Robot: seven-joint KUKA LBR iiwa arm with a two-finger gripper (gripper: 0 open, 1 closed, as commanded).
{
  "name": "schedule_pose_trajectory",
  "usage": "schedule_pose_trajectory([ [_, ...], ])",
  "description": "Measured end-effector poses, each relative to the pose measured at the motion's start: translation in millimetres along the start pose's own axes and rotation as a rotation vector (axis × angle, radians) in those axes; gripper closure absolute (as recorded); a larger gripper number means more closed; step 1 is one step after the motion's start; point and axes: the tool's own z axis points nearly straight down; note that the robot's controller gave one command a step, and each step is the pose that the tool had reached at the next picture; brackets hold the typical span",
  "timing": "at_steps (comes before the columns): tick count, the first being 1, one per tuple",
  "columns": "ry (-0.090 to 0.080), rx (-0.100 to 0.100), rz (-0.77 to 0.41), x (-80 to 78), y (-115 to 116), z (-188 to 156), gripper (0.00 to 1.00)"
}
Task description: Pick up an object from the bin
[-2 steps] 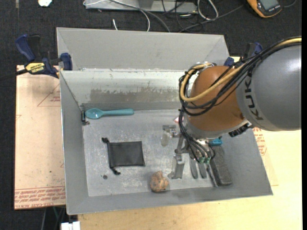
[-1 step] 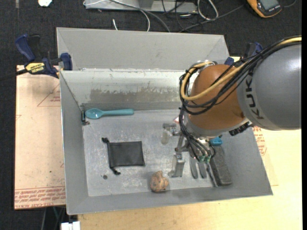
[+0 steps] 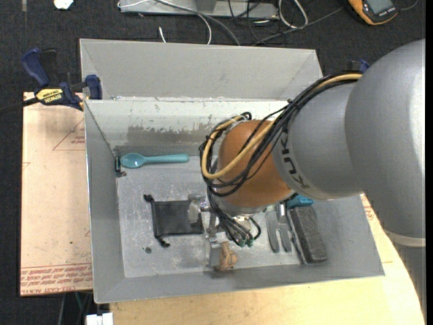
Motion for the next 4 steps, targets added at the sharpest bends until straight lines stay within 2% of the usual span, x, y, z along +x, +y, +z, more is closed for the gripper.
schedule_pose_trajectory([
  [1, -0.001, 0.002, -0.093, -5.2, 25, -8, 0.0],
  [2, -0.001, -0.002, -0.423, -29.8, 50, -9, 0.0],
  [3, -0.002, -0.001, -0.13, -36.1, 24, 17, 0.0],
  [4, -0.005, -0.005, -0.501, -54.0, 13, 23, 1.0],
])
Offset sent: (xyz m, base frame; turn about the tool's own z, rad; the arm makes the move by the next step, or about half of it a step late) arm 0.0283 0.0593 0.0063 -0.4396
